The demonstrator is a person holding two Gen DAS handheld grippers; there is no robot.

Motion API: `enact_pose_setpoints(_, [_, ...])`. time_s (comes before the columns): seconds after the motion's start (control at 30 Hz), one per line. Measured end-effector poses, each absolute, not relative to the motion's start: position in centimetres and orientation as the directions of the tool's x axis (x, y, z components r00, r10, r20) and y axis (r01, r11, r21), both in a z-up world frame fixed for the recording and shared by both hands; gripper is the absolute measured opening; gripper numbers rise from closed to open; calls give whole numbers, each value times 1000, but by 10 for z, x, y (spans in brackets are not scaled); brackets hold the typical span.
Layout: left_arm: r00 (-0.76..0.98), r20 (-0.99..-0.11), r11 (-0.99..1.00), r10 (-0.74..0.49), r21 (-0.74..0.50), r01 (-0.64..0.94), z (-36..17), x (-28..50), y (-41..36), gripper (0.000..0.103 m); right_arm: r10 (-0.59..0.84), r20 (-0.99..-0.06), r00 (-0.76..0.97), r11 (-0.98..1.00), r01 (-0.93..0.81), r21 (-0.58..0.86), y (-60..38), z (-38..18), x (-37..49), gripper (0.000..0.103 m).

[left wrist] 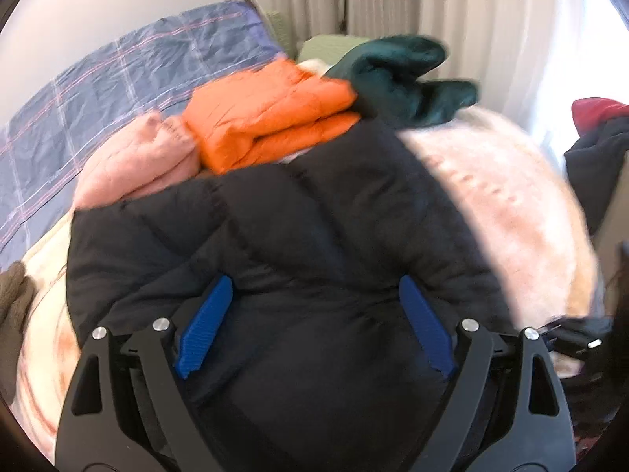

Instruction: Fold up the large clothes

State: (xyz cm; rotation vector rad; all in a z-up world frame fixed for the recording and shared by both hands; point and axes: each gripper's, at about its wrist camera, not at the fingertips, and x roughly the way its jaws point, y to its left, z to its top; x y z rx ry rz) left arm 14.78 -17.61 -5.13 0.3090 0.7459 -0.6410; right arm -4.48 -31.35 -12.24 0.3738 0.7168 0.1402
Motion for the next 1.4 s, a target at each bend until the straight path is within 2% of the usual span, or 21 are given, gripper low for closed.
enact_pose_setpoints(0.07, [550, -697, 739, -460, 42, 672, -42, 143, -187, 90, 255, -612, 748, 922, 2, 387, -312, -123, -44, 28])
enact_pose_setpoints(0.17, [593, -678, 716, -434, 141, 684, -35, 143, -214, 91, 249, -614, 749, 926, 1, 377, -311, -122, -45, 28])
enact_pose_setpoints(0.2, [594, -684, 711, -423, 156, 685, -38, 149, -223, 91, 249, -614, 749, 927, 1, 376, -311, -123, -45, 28])
enact_pose_setpoints(0.3, [572, -742, 724, -349, 174, 668, -69, 177, -238, 101, 249, -611, 751, 925, 2, 380, -313, -123, -44, 28])
enact_pose_setpoints(0.4, [559, -766, 759, -318, 148, 634, -91, 195, -236, 101, 242, -617, 749, 928, 6, 372, -313, -123, -43, 28])
enact_pose_setpoints(0.57, [570, -769, 761, -289, 177, 625, -104, 194, -238, 101, 236, -622, 747, 935, 0, 354, -311, -124, -42, 28])
enact_pose_setpoints(0.9, [566, -763, 765, -313, 151, 626, -100, 194, -234, 101, 229, -625, 746, 941, -4, 339, -311, -125, -42, 28])
enact_pose_setpoints(1.03, [522, -746, 780, -413, 7, 626, -71, 191, -215, 100, 229, -631, 741, 944, -9, 331, -310, -125, -41, 28])
enact_pose_setpoints(1.23, [619, -664, 824, -419, 9, 567, -20, 190, -152, 96, 230, -630, 742, 943, -10, 333, -311, -126, -39, 28])
enact_pose_setpoints(1.33, [602, -713, 879, -360, -42, 475, -33, 214, -117, 96, 230, -630, 742, 943, -11, 332, -311, -126, -38, 29])
enact_pose_setpoints(1.4, [564, -779, 893, -274, 13, 451, -71, 229, -113, 97, 235, -626, 744, 943, -18, 333, -310, -125, -36, 30])
